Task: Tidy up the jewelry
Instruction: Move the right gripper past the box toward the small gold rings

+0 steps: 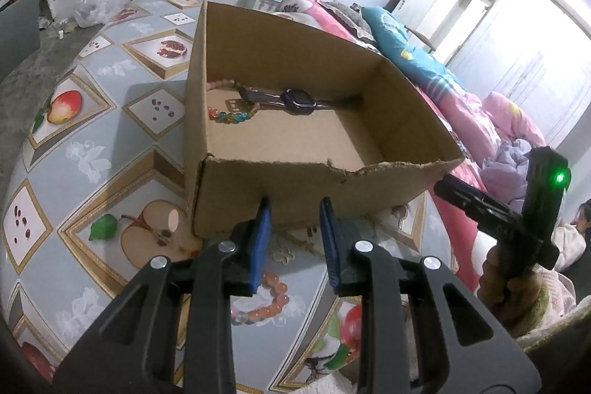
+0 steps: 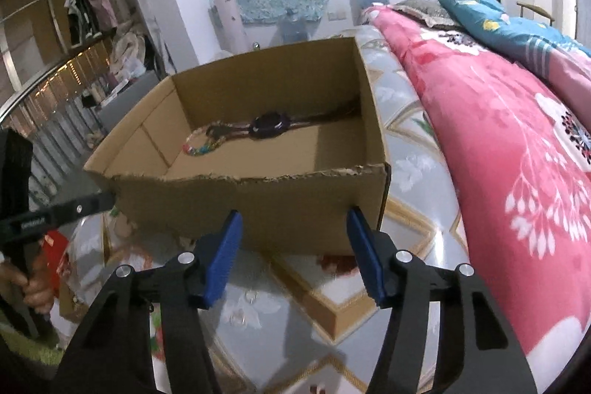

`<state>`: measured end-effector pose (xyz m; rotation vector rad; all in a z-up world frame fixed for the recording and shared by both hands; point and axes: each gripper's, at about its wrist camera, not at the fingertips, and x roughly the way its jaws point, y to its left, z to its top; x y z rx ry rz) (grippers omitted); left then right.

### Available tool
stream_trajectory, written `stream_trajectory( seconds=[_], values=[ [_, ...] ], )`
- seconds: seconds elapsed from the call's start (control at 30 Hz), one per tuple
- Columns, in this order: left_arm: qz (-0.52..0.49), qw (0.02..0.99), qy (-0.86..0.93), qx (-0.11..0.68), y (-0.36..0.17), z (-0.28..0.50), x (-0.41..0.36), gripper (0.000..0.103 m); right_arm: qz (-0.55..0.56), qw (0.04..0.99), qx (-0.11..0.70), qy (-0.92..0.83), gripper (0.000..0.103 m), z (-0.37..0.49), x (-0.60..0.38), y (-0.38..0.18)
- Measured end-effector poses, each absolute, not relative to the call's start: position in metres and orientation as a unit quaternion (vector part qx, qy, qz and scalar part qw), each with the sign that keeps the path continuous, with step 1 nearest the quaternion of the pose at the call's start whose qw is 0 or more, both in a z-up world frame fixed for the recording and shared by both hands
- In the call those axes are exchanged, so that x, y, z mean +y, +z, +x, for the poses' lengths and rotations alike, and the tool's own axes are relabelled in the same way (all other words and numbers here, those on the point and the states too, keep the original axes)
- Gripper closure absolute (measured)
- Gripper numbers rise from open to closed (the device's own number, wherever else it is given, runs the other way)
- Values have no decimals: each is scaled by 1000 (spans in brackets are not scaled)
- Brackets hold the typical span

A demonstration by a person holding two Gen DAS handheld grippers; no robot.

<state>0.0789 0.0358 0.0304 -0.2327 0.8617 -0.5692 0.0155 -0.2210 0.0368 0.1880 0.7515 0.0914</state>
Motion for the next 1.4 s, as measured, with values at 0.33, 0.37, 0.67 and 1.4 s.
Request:
stream_trajectory(
  seconds=[0.33,0.37,0.67,1.4],
  values=[
    [-80,859,-276,424,17,75,20,79,123,917,375,58,47,9,-218,29],
    [-81,850,-281,437,10,72,16,79,121,915,381,60,47,7,-217,26],
    [-32,822,-299,483,-21,59,-13,79,117,899,417,67,47,0,-203,7],
    [-25,829,-254,498,-21,44,10,77,124,898,415,82,46,-9,-207,8]
  ],
)
